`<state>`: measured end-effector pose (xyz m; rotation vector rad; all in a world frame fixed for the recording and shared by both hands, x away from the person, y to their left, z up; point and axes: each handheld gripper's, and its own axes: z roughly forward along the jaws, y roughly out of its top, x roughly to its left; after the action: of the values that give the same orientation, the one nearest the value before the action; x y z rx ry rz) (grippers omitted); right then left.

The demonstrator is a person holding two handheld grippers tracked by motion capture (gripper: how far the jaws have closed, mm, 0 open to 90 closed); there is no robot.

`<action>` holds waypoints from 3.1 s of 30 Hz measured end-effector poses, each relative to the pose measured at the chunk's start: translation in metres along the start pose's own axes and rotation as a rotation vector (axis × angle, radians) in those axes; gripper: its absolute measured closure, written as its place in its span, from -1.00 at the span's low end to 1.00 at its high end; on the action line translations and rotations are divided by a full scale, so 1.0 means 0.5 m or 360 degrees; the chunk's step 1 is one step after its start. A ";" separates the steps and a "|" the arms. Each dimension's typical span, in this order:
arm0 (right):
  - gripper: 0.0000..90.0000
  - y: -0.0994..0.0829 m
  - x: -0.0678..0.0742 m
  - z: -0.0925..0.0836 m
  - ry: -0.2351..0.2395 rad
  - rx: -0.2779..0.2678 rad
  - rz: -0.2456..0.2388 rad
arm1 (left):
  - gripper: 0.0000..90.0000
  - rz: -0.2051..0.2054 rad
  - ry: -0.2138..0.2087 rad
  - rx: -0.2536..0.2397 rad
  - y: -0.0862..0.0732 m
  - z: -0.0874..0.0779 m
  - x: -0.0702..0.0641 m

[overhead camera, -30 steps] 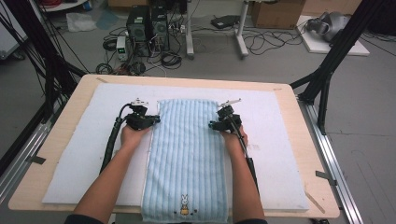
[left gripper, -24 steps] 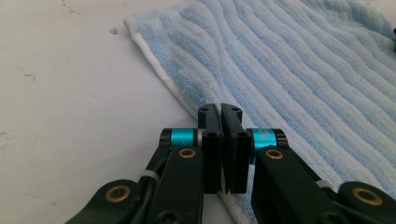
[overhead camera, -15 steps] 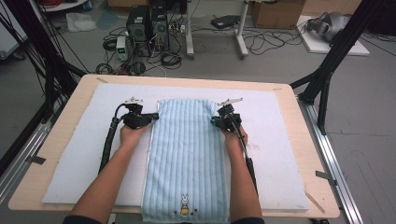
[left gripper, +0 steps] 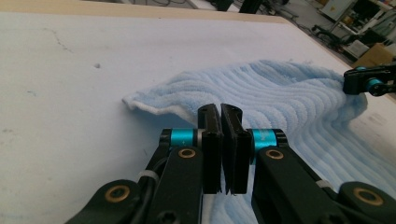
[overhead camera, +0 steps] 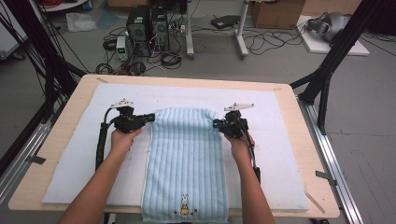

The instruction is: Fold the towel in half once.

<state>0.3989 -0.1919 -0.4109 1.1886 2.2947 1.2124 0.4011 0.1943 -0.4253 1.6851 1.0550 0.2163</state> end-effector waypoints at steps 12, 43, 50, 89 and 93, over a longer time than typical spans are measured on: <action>0.90 -0.038 0.037 -0.072 0.0092 -0.0056 -0.0022 | 0.92 0.0085 -0.0119 0.0018 -0.053 -0.062 -0.058; 0.34 -0.116 0.078 -0.132 -0.0006 -0.0095 -0.0048 | -0.04 0.0050 -0.0074 0.0067 -0.094 -0.096 -0.064; 0.18 -0.067 0.046 -0.112 -0.0092 -0.0100 0.0031 | -0.01 0.0002 -0.0038 0.0110 -0.050 -0.054 -0.028; 0.86 -0.019 0.028 -0.048 -0.0040 0.0091 -0.0135 | 0.88 0.0132 -0.0040 0.0056 -0.012 -0.050 -0.040; 0.86 -0.012 0.035 -0.080 -0.0021 0.0032 -0.0132 | 0.88 0.0116 -0.0099 0.0022 -0.002 -0.069 -0.052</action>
<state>0.3620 -0.2022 -0.3892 1.0934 2.3275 1.1514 0.3644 0.1989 -0.4031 1.7333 0.9517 0.2029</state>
